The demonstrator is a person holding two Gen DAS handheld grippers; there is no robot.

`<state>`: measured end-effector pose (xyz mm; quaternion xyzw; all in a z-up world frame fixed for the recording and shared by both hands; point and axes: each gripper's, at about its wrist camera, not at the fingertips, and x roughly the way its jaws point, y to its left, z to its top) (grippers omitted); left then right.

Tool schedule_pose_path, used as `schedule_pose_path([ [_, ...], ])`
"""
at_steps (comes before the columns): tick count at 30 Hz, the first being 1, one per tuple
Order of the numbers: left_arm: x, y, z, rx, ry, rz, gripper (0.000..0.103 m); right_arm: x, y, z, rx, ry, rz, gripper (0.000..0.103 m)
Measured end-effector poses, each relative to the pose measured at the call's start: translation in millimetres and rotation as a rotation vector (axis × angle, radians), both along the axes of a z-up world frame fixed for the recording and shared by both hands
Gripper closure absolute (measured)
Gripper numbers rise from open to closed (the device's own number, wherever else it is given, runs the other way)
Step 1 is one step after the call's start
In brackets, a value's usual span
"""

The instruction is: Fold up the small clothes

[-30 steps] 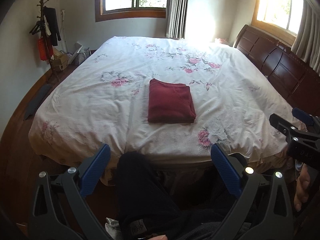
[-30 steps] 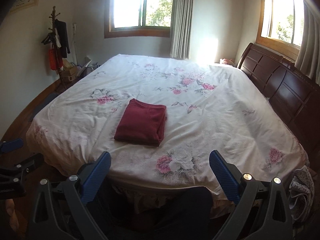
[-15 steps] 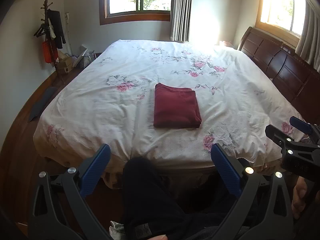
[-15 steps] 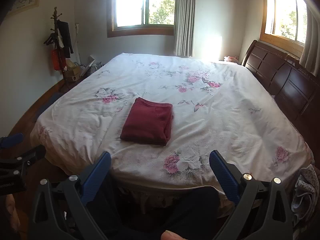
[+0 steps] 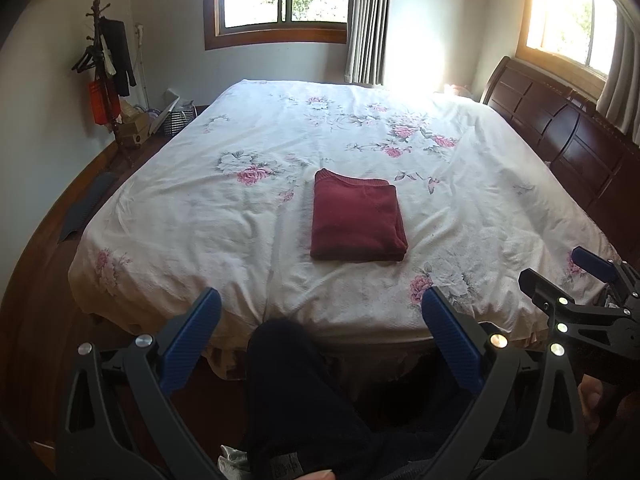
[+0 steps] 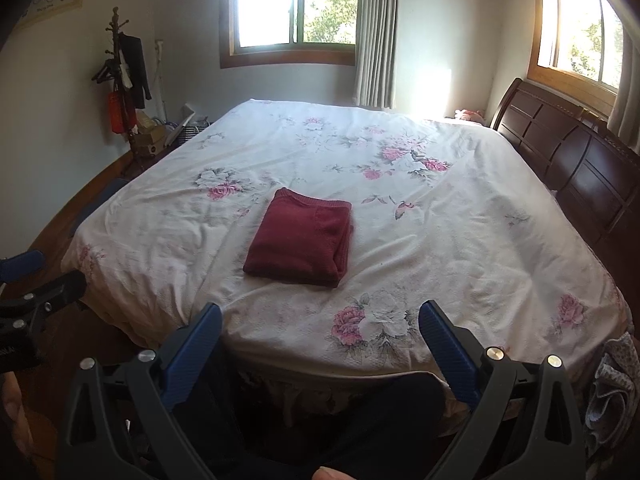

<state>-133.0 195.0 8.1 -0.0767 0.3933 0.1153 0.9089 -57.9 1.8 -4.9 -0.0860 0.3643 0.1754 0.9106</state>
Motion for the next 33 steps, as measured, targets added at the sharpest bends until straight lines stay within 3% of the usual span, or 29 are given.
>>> schedule_pose_path([
  [33,12,-5,-10,-0.019,0.032,0.012,0.003,14,2,-15,-0.012,-0.003,-0.004,0.004],
])
